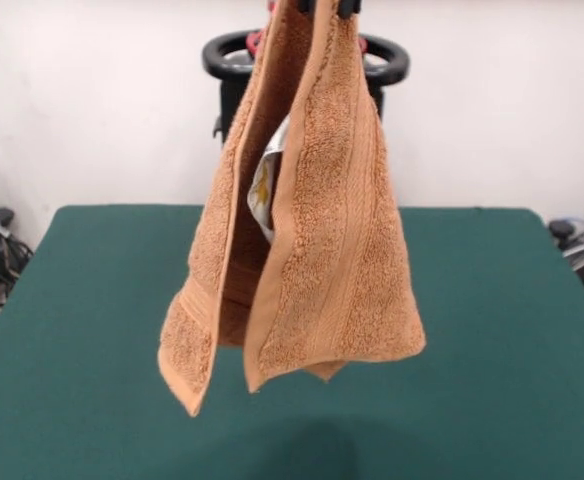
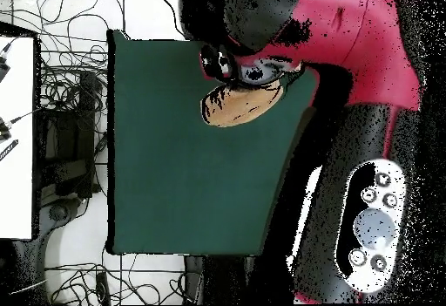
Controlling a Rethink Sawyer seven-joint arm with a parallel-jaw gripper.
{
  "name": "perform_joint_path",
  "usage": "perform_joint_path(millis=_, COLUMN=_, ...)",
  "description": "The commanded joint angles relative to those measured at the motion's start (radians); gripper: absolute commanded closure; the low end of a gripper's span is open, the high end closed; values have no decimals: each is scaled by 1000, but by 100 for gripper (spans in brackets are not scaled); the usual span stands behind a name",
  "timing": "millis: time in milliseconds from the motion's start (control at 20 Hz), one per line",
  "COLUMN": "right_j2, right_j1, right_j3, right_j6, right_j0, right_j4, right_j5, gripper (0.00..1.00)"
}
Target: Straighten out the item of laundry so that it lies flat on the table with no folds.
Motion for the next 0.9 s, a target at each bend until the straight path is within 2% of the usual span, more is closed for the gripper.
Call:
perform_joint_path(millis=50, right_j2=18, right_j1=171, right_j3=-280, right_j6=335, right_j0=3, right_j4=-8, right_j5=164, gripper=100)
perform_joint_path(millis=300, right_j2=14, right_j1=249, right_j3=-429, right_j6=348, right_j0=8, right_j4=-7, right_j5=205, gripper=100)
perform_joint_path(millis=350, right_j2=17, right_j1=289, right_j3=-505, right_j6=356, right_j0=8, right_j4=-7, right_j5=240, gripper=100)
perform_joint_path(millis=550, right_j2=10, right_j1=357, right_j3=-612, right_j6=376, right_j0=13, right_j4=-5, right_j5=266, gripper=100)
perform_joint_path(millis=900, right_j2=10, right_j1=423, right_j3=-711, right_j6=363, right_j0=16, right_j4=-8, right_j5=268, gripper=100)
